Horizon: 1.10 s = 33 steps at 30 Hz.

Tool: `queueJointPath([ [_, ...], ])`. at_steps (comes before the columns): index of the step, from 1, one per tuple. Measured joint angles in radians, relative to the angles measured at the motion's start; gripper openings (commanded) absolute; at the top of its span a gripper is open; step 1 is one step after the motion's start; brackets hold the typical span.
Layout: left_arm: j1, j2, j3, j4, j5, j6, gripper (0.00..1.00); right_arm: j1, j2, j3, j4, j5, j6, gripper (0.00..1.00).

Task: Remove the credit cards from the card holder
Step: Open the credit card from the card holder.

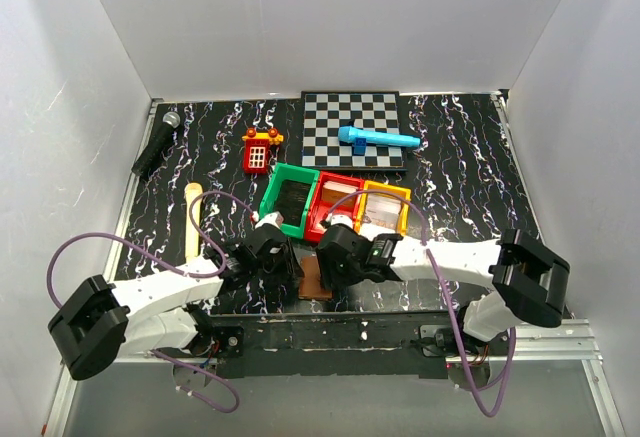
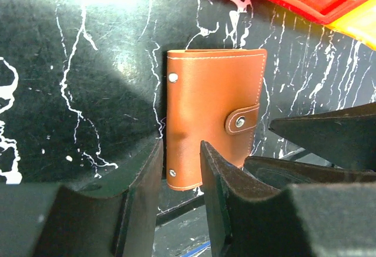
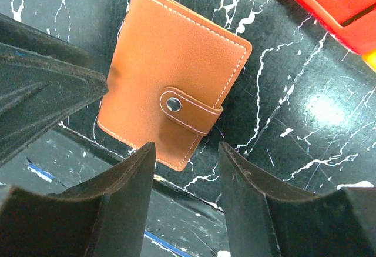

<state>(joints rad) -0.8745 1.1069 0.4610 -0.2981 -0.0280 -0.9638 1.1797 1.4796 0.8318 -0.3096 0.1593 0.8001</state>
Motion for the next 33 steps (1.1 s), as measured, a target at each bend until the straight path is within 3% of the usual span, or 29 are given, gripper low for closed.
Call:
queueJointPath([
  [12, 0.0, 0.068, 0.005, 0.067, 0.013, 0.03, 0.31, 0.0, 0.046, 0.026, -0.04, 0.035, 0.008, 0.65],
  [20, 0.0, 0.096, -0.012, 0.103, 0.013, 0.021, 0.31, 0.0, 0.078, 0.174, -0.119, 0.109, 0.003, 0.62],
  [33, 0.0, 0.082, -0.052, 0.16, 0.014, -0.021, 0.27, 0.021, 0.177, 0.259, -0.249, 0.158, 0.005, 0.58],
])
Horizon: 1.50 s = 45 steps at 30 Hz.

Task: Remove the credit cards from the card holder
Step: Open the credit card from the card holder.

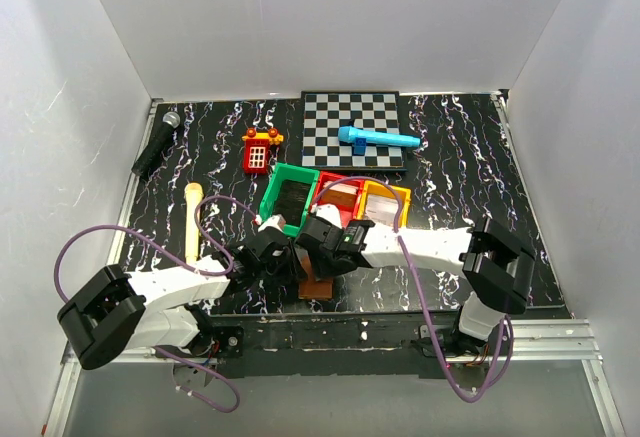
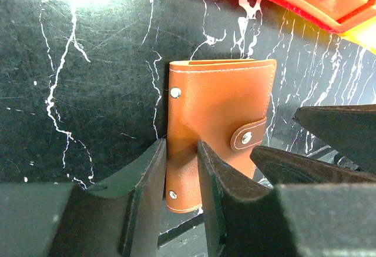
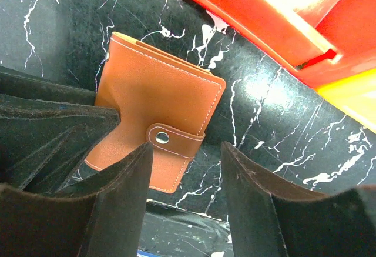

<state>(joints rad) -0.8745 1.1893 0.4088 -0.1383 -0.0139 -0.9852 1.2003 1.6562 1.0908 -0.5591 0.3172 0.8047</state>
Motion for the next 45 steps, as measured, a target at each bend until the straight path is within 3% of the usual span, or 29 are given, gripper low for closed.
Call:
queueJointPath([
  [8, 0.0, -0.007, -0.011, 0.013, 0.001, -0.018, 0.26, 0.027, 0.042, 0.062, -0.048, 0.031, -0.001, 0.58],
  [14, 0.0, -0.034, -0.035, 0.021, 0.001, -0.03, 0.27, 0.035, 0.054, 0.066, -0.054, 0.021, 0.01, 0.65],
  [21, 0.0, -0.04, -0.043, 0.03, 0.001, -0.037, 0.27, 0.023, 0.024, -0.037, 0.006, -0.017, 0.059, 0.66],
  [34, 0.0, -0.041, -0.056, 0.057, 0.002, -0.046, 0.27, -0.031, -0.133, -0.293, 0.309, -0.163, 0.135, 0.6],
  [45, 0.0, -0.034, -0.058, 0.07, 0.004, -0.048, 0.27, -0.063, -0.159, -0.374, 0.45, -0.254, 0.143, 0.45],
])
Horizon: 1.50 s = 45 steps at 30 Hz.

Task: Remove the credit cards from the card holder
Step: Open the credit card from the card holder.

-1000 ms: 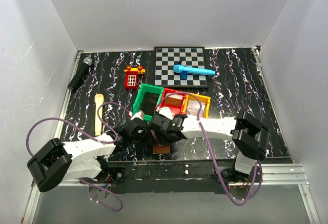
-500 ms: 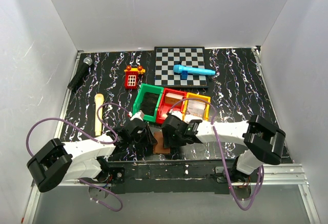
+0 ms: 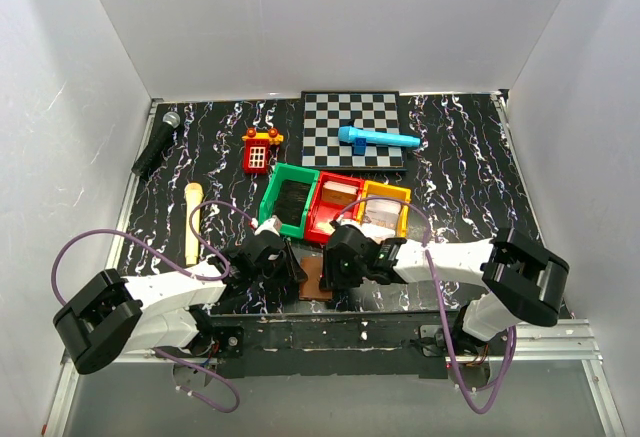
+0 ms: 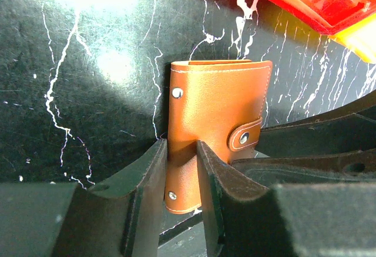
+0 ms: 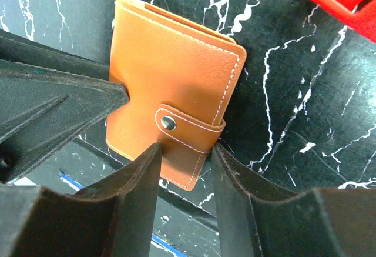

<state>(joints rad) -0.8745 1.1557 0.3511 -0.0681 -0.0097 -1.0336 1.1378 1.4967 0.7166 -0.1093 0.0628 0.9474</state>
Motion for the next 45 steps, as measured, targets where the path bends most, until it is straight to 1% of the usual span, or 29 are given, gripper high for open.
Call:
queueJointPath([
  [2, 0.0, 0.0, -0.002, 0.002, 0.0, -0.002, 0.27, -0.006, -0.003, -0.008, 0.007, -0.007, 0.001, 0.43],
  [5, 0.0, 0.001, -0.002, 0.003, 0.0, -0.003, 0.27, -0.011, -0.006, -0.015, 0.013, -0.014, 0.0, 0.36],
  [8, 0.0, 0.002, -0.002, 0.004, 0.001, -0.003, 0.27, -0.014, -0.014, -0.028, 0.024, -0.015, 0.003, 0.25],
  [9, 0.0, 0.002, -0.002, 0.004, 0.001, -0.003, 0.27, -0.016, -0.016, -0.031, 0.027, -0.018, 0.002, 0.17],
  [11, 0.0, 0.002, -0.002, 0.004, 0.001, -0.003, 0.27, -0.017, -0.018, -0.037, 0.035, -0.019, 0.003, 0.1],
  [12, 0.0, 0.002, -0.002, 0.004, 0.001, -0.003, 0.27, -0.018, -0.02, -0.04, 0.038, -0.019, 0.003, 0.03],
  [13, 0.0, 0.002, -0.001, 0.004, 0.001, -0.003, 0.27, -0.018, -0.023, -0.042, 0.04, -0.019, 0.003, 0.01],
  [17, 0.0, -0.003, -0.002, 0.0, 0.0, -0.003, 0.3, -0.018, -0.03, -0.047, 0.044, -0.019, 0.0, 0.01],
  [22, 0.0, -0.039, -0.015, -0.013, -0.002, -0.003, 0.37, -0.016, -0.046, -0.059, 0.053, -0.035, -0.009, 0.01],
  [27, 0.0, -0.095, -0.034, -0.039, -0.006, 0.0, 0.38, -0.014, -0.077, -0.068, 0.057, -0.045, -0.03, 0.01],
  [28, 0.0, -0.099, -0.035, -0.041, -0.007, 0.0, 0.38, -0.013, -0.081, -0.068, 0.057, -0.048, -0.034, 0.02],
  [29, 0.0, -0.1, -0.036, -0.041, -0.008, 0.0, 0.38, -0.014, -0.082, -0.068, 0.057, -0.055, -0.035, 0.14],
  [31, 0.0, -0.099, -0.037, -0.04, -0.007, 0.0, 0.38, -0.013, -0.081, -0.068, 0.054, -0.069, -0.039, 0.33],
  [33, 0.0, -0.097, -0.037, -0.038, -0.007, 0.0, 0.38, -0.013, -0.081, -0.069, 0.053, -0.079, -0.037, 0.47],
  [34, 0.0, -0.095, -0.037, -0.036, -0.007, 0.0, 0.38, -0.012, -0.081, -0.072, 0.058, -0.08, -0.034, 0.52],
  [36, 0.0, -0.092, -0.037, -0.032, -0.006, 0.0, 0.38, -0.012, -0.082, -0.081, 0.058, -0.082, -0.031, 0.55],
  [39, 0.0, -0.092, -0.037, -0.031, -0.006, 0.0, 0.37, -0.012, -0.093, -0.107, 0.062, -0.082, -0.029, 0.56],
  [42, 0.0, -0.092, -0.039, -0.027, -0.006, -0.002, 0.36, -0.013, -0.109, -0.129, 0.085, -0.091, -0.022, 0.52],
  [45, 0.0, -0.092, -0.044, -0.018, -0.006, -0.008, 0.36, -0.019, -0.108, -0.158, 0.151, -0.113, -0.009, 0.48],
])
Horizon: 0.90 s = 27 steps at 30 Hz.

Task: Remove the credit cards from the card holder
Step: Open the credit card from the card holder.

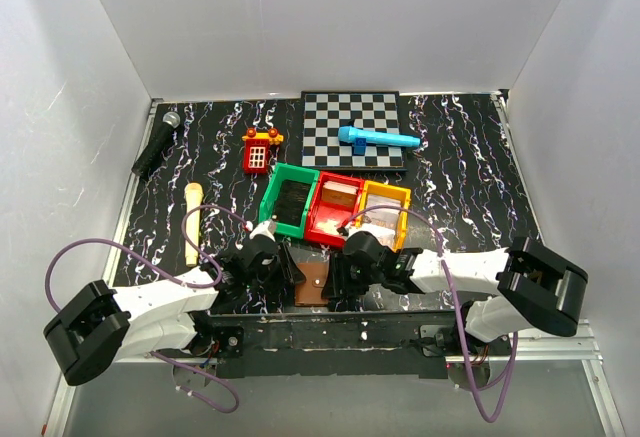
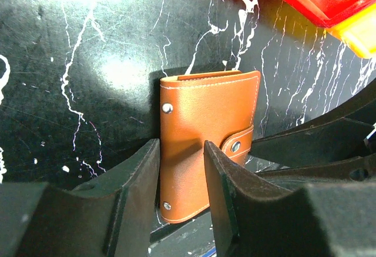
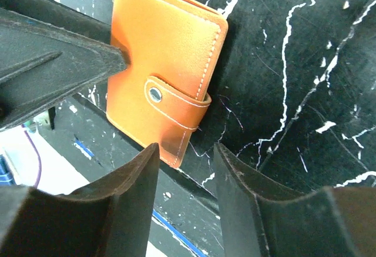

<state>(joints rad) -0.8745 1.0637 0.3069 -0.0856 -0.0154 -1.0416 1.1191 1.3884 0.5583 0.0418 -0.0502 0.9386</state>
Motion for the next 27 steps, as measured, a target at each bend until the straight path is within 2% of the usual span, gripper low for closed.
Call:
queueJointPath([
  [6, 0.0, -0.003, -0.02, 0.034, 0.001, -0.021, 0.34, -0.013, 0.026, -0.045, 0.129, -0.061, 0.029, 0.4],
  [13, 0.0, -0.005, -0.03, 0.051, 0.002, -0.033, 0.33, -0.032, 0.06, -0.07, 0.214, -0.112, 0.055, 0.26],
  [15, 0.0, -0.005, -0.03, 0.051, 0.002, -0.033, 0.33, -0.038, 0.06, -0.076, 0.223, -0.119, 0.06, 0.16],
  [16, 0.0, -0.005, -0.03, 0.051, 0.002, -0.033, 0.33, -0.04, 0.06, -0.079, 0.226, -0.122, 0.064, 0.07],
  [17, 0.0, -0.005, -0.03, 0.051, 0.001, -0.032, 0.33, -0.043, 0.06, -0.081, 0.23, -0.129, 0.068, 0.01],
  [22, 0.001, -0.005, -0.03, 0.053, 0.0, -0.032, 0.36, -0.045, 0.055, -0.084, 0.243, -0.141, 0.075, 0.01],
  [27, 0.0, -0.033, -0.031, 0.028, 0.0, -0.027, 0.44, -0.045, -0.002, -0.101, 0.246, -0.141, 0.065, 0.01],
])
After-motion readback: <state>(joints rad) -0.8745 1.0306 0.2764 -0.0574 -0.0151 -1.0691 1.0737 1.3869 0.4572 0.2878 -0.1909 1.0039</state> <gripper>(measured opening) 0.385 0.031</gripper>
